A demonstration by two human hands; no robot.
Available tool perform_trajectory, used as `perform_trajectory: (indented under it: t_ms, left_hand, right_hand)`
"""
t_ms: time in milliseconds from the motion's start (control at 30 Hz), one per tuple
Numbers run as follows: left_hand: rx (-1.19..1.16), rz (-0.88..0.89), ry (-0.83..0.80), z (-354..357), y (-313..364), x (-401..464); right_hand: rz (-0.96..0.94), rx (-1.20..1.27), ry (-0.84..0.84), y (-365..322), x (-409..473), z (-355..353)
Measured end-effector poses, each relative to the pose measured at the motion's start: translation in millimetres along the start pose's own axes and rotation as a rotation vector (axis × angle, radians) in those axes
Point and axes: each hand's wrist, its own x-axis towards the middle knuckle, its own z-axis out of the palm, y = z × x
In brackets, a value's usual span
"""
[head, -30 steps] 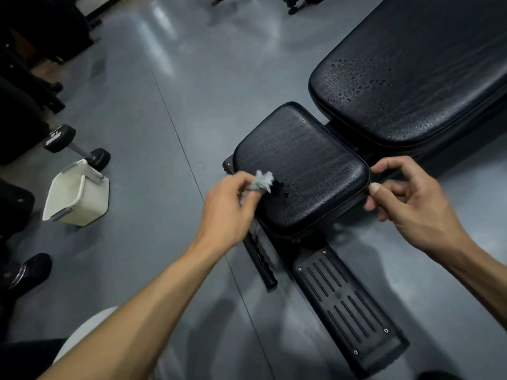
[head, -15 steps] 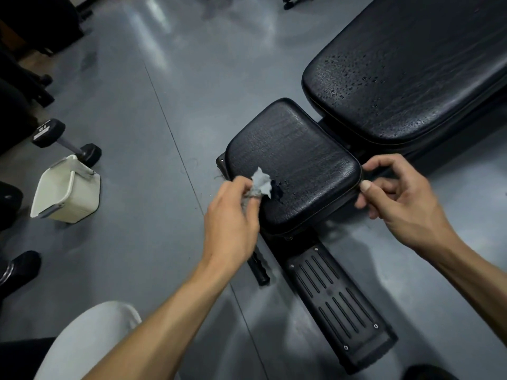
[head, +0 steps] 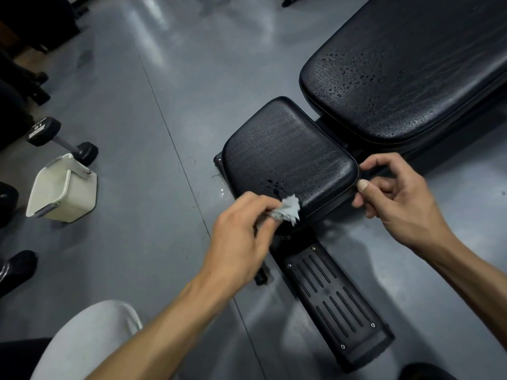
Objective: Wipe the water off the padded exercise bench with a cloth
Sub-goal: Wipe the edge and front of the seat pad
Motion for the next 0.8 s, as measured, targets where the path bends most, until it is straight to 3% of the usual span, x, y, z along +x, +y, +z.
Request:
perform_trajectory:
  t_ms: [100, 300, 367, 500, 567, 667, 700, 800]
  left_hand:
    - [0.072, -0.039, 0.058, -6.3, -26.4, 25.6]
    - [0.006, -0.353, 0.154, -9.4, -53.0, 71.9]
    - [0.028, -0.253, 0.125, -3.3, -39.3, 74.6]
    - [0.037, 0.044, -0.089, -2.7, -7.5, 49.7]
    - [0.059, 0.02, -0.083, -8.1, -20.5, 63.4]
    - [0.142, -0.205, 0.051, -10.9, -40.9, 91.8]
    - [0.15, -0.208, 0.073, -6.0, -37.5, 91.9]
    - [0.114, 0.031, -0.02, 3.7, 0.9, 62.2]
  right_hand:
    - [-0.009, -0.008, -0.003, 0.6, -0.4, 0.4]
    - [-0.009, -0.026, 0.004, 0.9, -1.4, 0.6]
    - [-0.006, -0.028, 0.002, 1.7, -0.2, -0.2]
    - [0.002, -0.024, -0.003, 1.7, 0.6, -1.3]
    - [0.007, -0.022, -0.006, 1.4, 0.5, -2.3]
    - [0.003, -0.033, -0.01, 1.3, -0.6, -3.3]
    - [0.0, -0.037, -0.007, 1.4, -0.9, -3.6]
    - [0.002, -0.042, -0.004, 1.9, -1.4, -3.7]
